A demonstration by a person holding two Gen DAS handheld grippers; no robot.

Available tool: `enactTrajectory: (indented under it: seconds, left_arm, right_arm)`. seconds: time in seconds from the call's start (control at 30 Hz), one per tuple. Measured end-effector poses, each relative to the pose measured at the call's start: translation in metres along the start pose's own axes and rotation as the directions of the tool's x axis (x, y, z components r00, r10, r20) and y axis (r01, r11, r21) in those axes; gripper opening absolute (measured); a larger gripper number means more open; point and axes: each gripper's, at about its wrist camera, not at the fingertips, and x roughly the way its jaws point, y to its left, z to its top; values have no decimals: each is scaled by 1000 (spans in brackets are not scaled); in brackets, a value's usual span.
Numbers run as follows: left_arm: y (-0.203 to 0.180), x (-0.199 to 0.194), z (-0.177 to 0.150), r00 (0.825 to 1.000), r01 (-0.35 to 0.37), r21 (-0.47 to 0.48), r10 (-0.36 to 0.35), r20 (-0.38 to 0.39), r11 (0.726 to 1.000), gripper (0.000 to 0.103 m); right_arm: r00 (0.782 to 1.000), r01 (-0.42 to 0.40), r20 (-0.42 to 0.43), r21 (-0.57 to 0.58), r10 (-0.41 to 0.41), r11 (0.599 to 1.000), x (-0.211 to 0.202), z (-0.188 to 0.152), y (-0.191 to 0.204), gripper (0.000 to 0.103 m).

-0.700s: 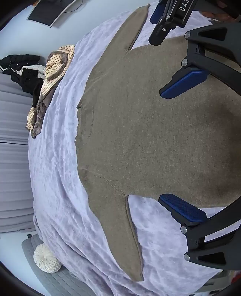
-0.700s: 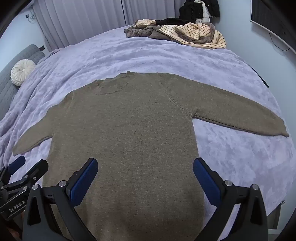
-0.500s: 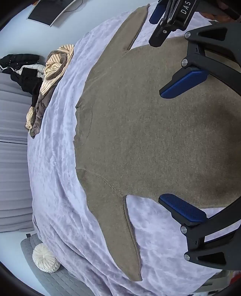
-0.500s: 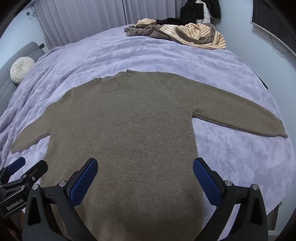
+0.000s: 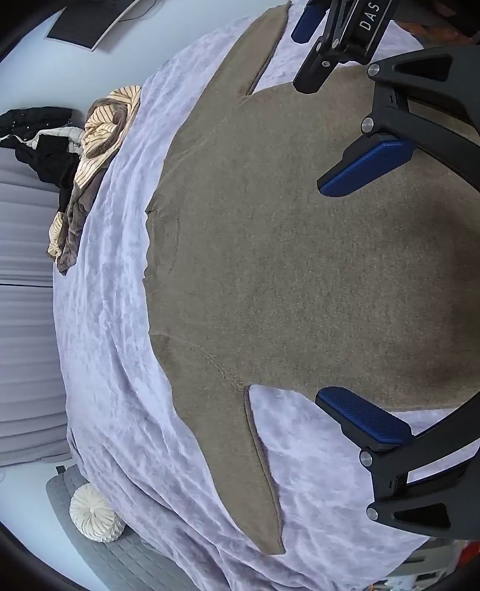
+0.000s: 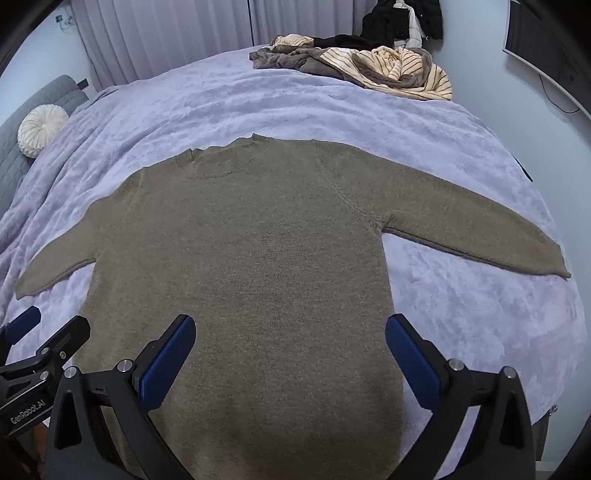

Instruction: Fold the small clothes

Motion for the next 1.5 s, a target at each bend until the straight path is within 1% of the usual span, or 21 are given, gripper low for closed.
enactTrajectory:
  seconds: [0.97, 1.5]
  left_arm:
    - [0, -2, -3, 1000, -12, 5, 12, -6, 1000, 103]
    - [2, 0, -6, 1000, -18, 0, 18, -22, 1000, 103]
  right_arm:
    - [1000, 5, -6, -16, -5, 1000, 4, -2, 7, 102]
    - [1000, 11, -14, -26, -11, 1000, 8, -5, 10, 102]
